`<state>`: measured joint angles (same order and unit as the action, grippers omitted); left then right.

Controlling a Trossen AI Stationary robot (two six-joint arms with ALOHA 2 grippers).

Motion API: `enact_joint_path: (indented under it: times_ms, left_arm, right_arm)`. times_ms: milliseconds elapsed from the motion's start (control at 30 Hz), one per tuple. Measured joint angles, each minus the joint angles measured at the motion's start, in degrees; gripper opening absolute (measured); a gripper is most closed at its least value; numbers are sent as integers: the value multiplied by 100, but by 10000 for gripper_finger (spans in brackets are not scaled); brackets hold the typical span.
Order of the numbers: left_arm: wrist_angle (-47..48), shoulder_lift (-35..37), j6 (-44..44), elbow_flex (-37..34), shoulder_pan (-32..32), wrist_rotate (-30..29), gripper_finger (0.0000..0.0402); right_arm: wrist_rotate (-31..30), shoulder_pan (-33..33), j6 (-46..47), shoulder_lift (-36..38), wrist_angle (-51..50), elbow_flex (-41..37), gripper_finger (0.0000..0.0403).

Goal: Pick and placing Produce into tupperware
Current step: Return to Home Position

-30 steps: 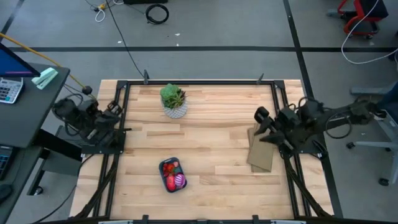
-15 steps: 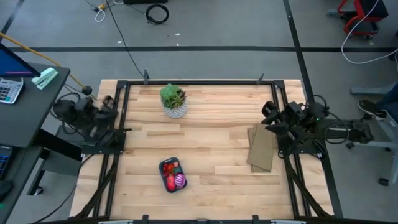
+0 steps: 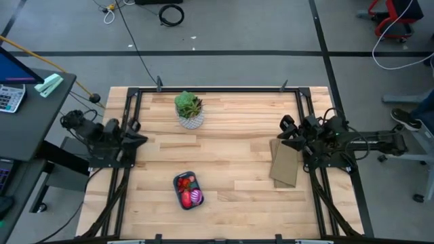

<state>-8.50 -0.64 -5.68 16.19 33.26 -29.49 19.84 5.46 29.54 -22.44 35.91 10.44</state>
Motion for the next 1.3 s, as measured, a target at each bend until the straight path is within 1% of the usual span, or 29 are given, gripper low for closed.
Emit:
enact_joint_path:
  times_ms: [167, 300, 467, 600, 800, 967, 1300]
  left_arm:
    - [-306, 0, -401, -494, -2, -2, 31]
    - [-577, 2, -420, -819, -2, -5, 28]
    - [-867, 0, -436, -1195, -2, -5, 36]
    - [-877, 0, -469, -1315, -4, -5, 40]
    - [-890, 0, -440, -1392, -4, -5, 33]
    - [-882, -2, -578, -1562, -3, -10, 28]
    - [-1005, -7, -526, -1565, -2, -7, 40]
  right_arm:
    - [-32, 2, 51, 0, 29, -59, 122]
    - [-32, 1, -136, -2, 21, -59, 123]
    - [-32, 2, -386, -2, -32, -59, 122]
    - [-32, 2, -565, -26, -67, -59, 123]
    - [-32, 6, -406, -115, -75, -57, 122]
    - [-73, 6, -382, -210, -68, -57, 123]
    - [-91, 6, -502, -238, -124, -55, 122]
